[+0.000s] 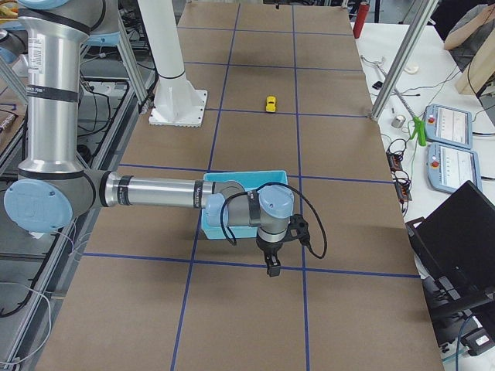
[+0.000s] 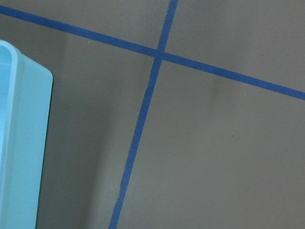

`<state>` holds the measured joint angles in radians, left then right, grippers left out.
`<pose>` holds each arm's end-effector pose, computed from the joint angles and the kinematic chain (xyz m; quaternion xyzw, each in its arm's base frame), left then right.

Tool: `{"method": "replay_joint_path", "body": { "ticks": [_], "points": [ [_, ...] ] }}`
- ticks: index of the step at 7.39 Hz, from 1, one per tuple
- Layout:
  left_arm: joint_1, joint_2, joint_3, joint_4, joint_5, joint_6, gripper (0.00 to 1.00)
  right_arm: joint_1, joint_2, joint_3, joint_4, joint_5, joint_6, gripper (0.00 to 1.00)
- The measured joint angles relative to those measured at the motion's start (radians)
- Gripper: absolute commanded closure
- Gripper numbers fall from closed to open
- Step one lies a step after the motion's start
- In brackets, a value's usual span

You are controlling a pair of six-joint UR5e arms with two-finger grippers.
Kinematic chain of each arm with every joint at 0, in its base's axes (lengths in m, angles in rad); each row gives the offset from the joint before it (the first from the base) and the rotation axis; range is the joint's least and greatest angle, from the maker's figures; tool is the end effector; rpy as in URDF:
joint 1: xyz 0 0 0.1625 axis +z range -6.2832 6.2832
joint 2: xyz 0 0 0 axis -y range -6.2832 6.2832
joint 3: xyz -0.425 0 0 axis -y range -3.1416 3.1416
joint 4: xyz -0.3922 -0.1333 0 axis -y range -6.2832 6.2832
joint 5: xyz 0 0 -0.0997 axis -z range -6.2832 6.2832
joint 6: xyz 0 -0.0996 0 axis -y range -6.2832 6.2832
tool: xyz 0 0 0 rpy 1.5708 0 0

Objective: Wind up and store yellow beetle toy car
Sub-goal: 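Swing the right arm over toward the yellow car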

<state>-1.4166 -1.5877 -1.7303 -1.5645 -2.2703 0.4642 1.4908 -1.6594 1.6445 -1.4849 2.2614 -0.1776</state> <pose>0.0091 -0.5091 0.5768 0.1316 0.3250 0.3126 0.8828 0.0329 -0.4636 0.6612 0.0499 -0.3362 -0.1327 0.9310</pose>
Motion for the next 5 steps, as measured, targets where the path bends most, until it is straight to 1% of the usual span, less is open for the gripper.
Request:
{"method": "replay_joint_path", "body": {
  "ticks": [1,2,3,4,5],
  "points": [
    [-0.046,0.005,0.005,0.039,-0.031,-0.095,0.0,-0.004,0.022,0.012,0.0,0.004,-0.002,0.0],
    [-0.077,0.018,0.011,0.05,-0.107,-0.232,0.0,-0.021,0.049,0.035,-0.001,0.007,-0.003,0.0],
    [-0.098,0.034,0.016,0.04,-0.179,-0.349,0.0,-0.067,0.091,0.054,-0.006,0.008,-0.004,0.0],
    [-0.108,0.048,0.015,0.025,-0.211,-0.4,0.0,-0.134,0.147,0.063,-0.031,0.008,-0.002,0.0],
    [-0.114,0.061,0.008,0.017,-0.223,-0.418,0.0,-0.204,0.22,0.065,-0.094,0.005,-0.001,0.0]
  ]
}}
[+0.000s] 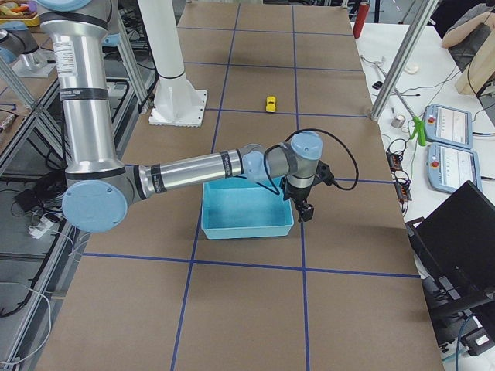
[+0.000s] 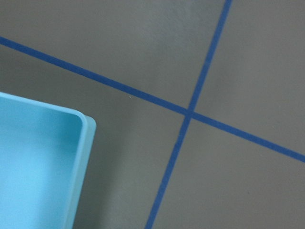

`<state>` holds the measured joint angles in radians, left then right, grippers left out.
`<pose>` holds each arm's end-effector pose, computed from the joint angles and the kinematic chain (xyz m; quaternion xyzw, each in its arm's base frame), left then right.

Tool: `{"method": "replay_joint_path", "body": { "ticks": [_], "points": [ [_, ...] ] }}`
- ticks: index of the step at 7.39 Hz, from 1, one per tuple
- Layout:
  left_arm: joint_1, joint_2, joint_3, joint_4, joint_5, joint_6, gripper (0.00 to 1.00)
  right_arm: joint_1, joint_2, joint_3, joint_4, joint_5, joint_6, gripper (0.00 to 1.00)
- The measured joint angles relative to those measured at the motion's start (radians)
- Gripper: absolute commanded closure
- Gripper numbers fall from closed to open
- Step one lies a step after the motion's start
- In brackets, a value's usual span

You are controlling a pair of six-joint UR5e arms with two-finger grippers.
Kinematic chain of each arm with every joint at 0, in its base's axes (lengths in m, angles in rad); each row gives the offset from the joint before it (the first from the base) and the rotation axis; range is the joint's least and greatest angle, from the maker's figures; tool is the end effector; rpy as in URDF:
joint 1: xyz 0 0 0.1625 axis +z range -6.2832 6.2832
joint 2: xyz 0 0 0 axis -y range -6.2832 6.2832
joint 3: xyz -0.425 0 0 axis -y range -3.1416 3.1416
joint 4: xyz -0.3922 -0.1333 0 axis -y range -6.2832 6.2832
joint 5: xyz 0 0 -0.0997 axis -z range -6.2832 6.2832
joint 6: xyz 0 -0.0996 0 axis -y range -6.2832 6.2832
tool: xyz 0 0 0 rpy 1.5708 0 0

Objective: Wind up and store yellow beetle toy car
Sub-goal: 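Swing the right arm over toward the yellow car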

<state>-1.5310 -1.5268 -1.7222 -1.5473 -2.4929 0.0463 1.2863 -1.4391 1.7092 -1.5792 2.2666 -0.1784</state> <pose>-0.0350 -0.4774 0.5966 0.0390 0.4444 0.0571 0.8932 -0.0877 -0.5473 0.5272 0.1046 -0.3440 -0.2571 0.8970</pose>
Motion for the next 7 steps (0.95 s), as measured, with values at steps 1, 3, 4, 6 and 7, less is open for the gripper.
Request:
{"method": "replay_joint_path", "body": {
  "ticks": [1,3,4,6,7],
  "points": [
    [-0.002,0.007,-0.01,-0.004,-0.001,-0.007,0.0,-0.049,0.084,0.007,-0.073,-0.006,0.0,0.0],
    [-0.008,0.013,-0.014,-0.006,-0.004,-0.013,0.0,-0.118,0.203,0.059,-0.129,-0.026,0.008,0.0],
    [-0.01,0.014,-0.013,-0.004,-0.007,-0.014,0.0,-0.151,0.241,0.084,-0.134,-0.037,0.009,0.0],
    [-0.013,0.015,-0.014,0.005,-0.01,-0.019,0.0,-0.195,0.289,0.109,-0.134,-0.056,0.003,0.0],
    [-0.013,0.014,-0.018,0.004,-0.011,-0.019,0.0,-0.216,0.296,0.117,-0.134,-0.056,-0.002,0.0]
  ]
}}
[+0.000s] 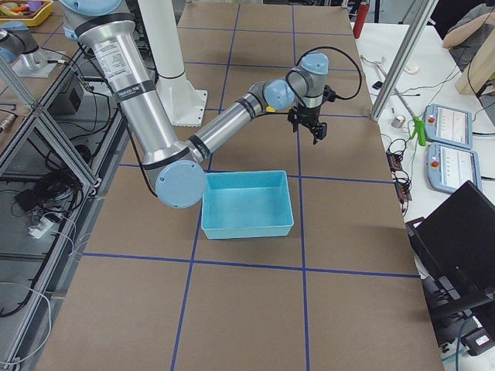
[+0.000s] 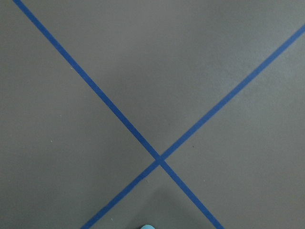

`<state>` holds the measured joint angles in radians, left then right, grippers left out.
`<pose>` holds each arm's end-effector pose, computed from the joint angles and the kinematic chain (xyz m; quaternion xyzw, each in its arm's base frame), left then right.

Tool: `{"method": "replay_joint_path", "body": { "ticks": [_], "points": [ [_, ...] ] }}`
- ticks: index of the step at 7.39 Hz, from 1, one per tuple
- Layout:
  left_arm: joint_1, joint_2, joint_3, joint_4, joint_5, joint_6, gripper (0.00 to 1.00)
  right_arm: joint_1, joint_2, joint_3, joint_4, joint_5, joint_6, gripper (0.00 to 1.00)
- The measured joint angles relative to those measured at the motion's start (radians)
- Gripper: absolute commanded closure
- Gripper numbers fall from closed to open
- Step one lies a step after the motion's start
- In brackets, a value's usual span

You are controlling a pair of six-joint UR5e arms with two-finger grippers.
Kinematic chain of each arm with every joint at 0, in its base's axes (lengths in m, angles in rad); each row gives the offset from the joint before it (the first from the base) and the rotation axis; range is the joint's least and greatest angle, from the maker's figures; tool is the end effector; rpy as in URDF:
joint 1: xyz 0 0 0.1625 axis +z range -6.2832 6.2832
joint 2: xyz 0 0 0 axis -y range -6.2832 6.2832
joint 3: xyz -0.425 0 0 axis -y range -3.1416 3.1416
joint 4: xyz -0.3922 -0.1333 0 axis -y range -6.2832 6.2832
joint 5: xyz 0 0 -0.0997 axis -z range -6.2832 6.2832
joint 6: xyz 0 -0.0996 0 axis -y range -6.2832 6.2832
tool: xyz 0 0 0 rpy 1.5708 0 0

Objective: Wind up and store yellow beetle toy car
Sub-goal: 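Swing the right arm over toward the yellow car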

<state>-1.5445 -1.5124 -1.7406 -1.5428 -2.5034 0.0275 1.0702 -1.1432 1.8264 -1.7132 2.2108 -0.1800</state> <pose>-0.0409 -0.4705 0.5940 0.0375 0.4492 0.0427 0.8916 -0.2266 -0.5680 0.3188 0.2019 -0.3397 -0.3845 0.8342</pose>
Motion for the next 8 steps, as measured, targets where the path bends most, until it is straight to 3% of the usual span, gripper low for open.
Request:
{"method": "replay_joint_path", "body": {
  "ticks": [3,6,8],
  "points": [
    [0.001,-0.008,-0.004,-0.003,0.006,-0.001,0.0,-0.194,0.049,0.002,0.0,0.018,0.003,0.0],
    [0.002,-0.011,-0.004,-0.006,0.009,0.005,0.0,-0.286,0.119,-0.01,-0.001,0.093,-0.068,0.0],
    [0.002,-0.006,-0.004,-0.008,0.008,0.007,0.0,-0.305,0.196,-0.089,-0.001,0.025,-0.271,0.0]
  ]
}}
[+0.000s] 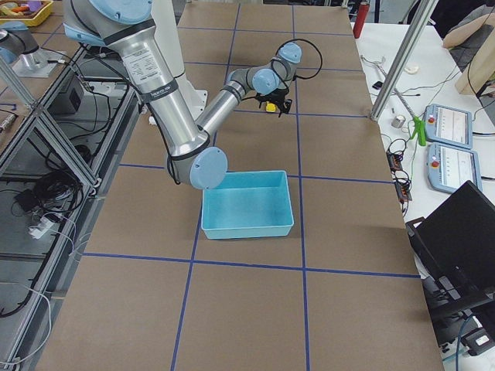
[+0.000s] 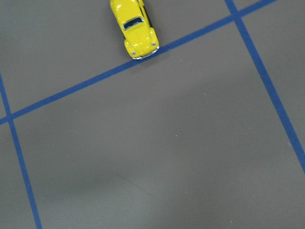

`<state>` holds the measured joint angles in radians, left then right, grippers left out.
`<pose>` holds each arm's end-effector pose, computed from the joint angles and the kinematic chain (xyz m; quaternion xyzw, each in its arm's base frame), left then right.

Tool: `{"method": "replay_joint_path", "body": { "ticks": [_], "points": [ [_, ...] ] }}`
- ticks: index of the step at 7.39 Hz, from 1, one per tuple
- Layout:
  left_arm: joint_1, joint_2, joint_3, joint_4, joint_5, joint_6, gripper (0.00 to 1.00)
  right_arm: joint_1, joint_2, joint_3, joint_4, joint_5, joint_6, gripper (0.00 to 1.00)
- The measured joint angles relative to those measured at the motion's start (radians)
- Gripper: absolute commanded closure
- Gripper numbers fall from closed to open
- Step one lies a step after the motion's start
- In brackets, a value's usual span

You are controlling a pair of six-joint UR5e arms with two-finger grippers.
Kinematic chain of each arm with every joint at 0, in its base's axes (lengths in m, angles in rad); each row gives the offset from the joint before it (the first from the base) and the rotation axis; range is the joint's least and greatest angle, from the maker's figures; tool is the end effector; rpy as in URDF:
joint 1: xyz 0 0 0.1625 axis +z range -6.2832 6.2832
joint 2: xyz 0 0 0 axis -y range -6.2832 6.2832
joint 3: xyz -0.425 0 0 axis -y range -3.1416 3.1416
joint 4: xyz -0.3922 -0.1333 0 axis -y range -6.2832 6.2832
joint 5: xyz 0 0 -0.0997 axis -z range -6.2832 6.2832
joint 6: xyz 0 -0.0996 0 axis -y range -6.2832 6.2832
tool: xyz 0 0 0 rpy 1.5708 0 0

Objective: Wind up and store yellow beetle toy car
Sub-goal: 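Swing the right arm over toward the yellow car, then lower the open right gripper over the yellow car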

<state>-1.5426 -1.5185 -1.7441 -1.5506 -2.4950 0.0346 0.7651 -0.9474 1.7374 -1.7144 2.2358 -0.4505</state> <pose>-0.0405 -0.4737 0.5892 0.0465 0.4451 0.0505 0.8928 -0.4198 -0.5027 0.2315 0.2408 -0.3577 -0.6105 0.6643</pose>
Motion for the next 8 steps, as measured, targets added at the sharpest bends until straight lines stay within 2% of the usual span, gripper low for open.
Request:
{"method": "replay_joint_path", "body": {
  "ticks": [3,6,8],
  "points": [
    [-0.001,0.0,0.0,0.0,0.001,0.004,0.0,-0.016,0.148,-0.185,-0.004,-0.045,-0.139,0.0],
    [0.0,0.001,0.002,0.001,0.001,0.005,0.0,-0.082,0.35,-0.411,-0.036,-0.122,-0.15,0.0],
    [0.001,0.001,0.004,0.0,0.001,0.004,0.0,-0.152,0.428,-0.463,-0.092,-0.216,-0.105,0.0]
  ]
}}
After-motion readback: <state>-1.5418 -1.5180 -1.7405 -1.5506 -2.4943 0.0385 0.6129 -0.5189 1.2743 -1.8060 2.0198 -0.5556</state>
